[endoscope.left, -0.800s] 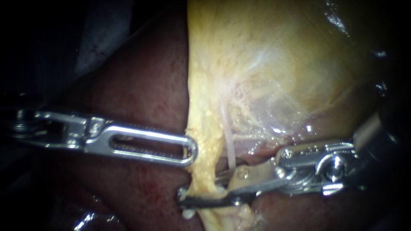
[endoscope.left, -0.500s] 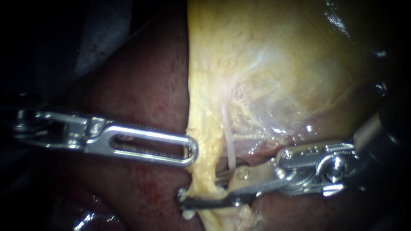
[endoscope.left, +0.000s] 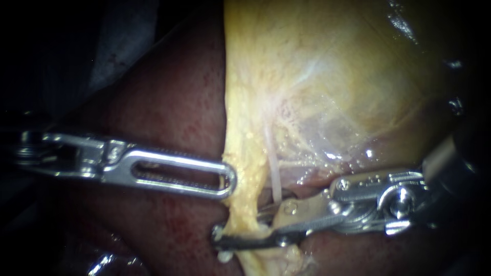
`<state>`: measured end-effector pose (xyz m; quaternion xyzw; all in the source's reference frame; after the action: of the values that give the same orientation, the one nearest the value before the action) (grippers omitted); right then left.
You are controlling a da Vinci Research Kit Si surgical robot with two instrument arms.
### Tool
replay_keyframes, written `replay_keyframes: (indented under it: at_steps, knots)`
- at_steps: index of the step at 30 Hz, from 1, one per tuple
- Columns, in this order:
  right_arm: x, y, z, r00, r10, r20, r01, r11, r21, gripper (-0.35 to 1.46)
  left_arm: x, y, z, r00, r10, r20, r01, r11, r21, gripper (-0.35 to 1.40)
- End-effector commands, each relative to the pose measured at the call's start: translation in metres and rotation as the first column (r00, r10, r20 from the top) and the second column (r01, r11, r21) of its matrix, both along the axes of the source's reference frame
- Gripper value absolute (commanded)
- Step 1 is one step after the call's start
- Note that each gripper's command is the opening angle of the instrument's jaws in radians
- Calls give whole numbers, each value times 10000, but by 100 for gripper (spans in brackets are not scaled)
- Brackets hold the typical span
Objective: Going back second clip left tube
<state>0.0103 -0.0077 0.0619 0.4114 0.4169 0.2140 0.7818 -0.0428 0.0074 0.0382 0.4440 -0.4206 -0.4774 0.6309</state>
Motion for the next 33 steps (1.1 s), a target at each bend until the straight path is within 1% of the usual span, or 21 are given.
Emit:
replay_keyframes:
  at_steps: [1, 3, 4, 5, 6, 8, 15, 23, 26, 33]
  knots:
    - [0, 0, 0, 10000, 1, 4, -1, 10000, 6, -19, 0, 0, 0, 10000, 0, 0, 0, 10000, 0, -35]
    - [0, -1, 0, 10000, -5, 2, 5, 10000, 0, 0, 0, 0, 0, 10000, 0, -1, 0, 10000, 0, -35]
    - [0, -2, 1, 10000, 43, 15, -43, 10000, -35, 12, 0, 0, 0, 10000, 0, 0, 0, 10000, 0, -35]
    - [1, -2, 2, 9999, 144, 42, -144, 9998, -103, 28, 0, 0, 0, 10000, 0, 0, 0, 10000, 0, -35]
    - [1, -3, 3, 9998, 194, 77, -193, 9998, -77, 37, 0, 0, 0, 10000, 0, 0, 0, 10000, 0, -35]
    - [2, -3, 5, 9999, 159, -32, -160, 9992, -374, 47, 0, 0, 0, 10000, 0, 0, 0, 10000, 0, -35]
    - [2, -1, 7, 9998, 89, -182, -103, 9971, -759, 53, 0, 0, 0, 10000, 0, 0, 0, 10000, 0, -35]
    - [-1, 1, 4, 9998, 60, -215, -77, 9969, -783, 54, 0, 0, 0, 10000, 0, -1, 0, 10000, 0, -35]
    - [-11, 6, -2, 9997, 90, -224, -107, 9970, -763, 54, 0, 0, 1, 10000, 1, 0, -1, 10000, -2, -35]
    - [-50, 24, -24, 9991, 378, -178, -392, 9960, -808, 53, 2, 2, 8, 10000, 19, -1, -19, 10000, -23, -35]
